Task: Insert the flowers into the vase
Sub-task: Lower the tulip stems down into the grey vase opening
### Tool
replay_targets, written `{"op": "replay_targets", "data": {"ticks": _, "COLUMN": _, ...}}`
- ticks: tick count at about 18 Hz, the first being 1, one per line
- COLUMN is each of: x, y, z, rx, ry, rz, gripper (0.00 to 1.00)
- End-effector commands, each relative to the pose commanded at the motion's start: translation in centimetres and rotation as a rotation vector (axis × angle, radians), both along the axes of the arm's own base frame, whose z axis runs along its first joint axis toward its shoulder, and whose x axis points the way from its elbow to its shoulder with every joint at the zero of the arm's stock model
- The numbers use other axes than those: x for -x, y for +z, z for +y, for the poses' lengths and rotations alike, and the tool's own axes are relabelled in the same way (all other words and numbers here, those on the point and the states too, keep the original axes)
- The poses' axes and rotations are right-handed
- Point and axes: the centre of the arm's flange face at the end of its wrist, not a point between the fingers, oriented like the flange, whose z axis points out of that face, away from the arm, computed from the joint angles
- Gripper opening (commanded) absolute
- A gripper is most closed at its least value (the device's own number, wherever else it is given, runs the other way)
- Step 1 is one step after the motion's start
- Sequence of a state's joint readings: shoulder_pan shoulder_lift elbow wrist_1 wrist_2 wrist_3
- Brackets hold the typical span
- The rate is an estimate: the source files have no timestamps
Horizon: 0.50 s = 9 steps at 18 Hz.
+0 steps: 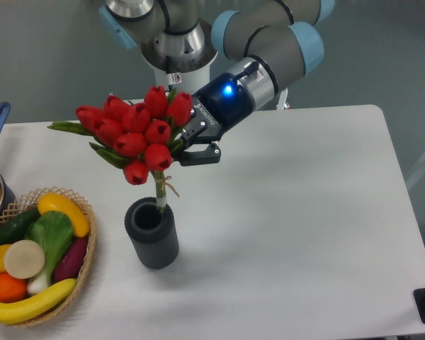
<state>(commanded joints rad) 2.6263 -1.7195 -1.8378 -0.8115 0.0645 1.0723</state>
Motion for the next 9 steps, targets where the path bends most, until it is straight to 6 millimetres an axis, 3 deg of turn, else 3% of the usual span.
{"op": "replay_targets", "data": {"ticks": 9, "x": 0.7, "y": -3.5, "z": 2.5, "rx": 0.027, "ry": -0.033, "rz": -0.037, "gripper": 0.26}}
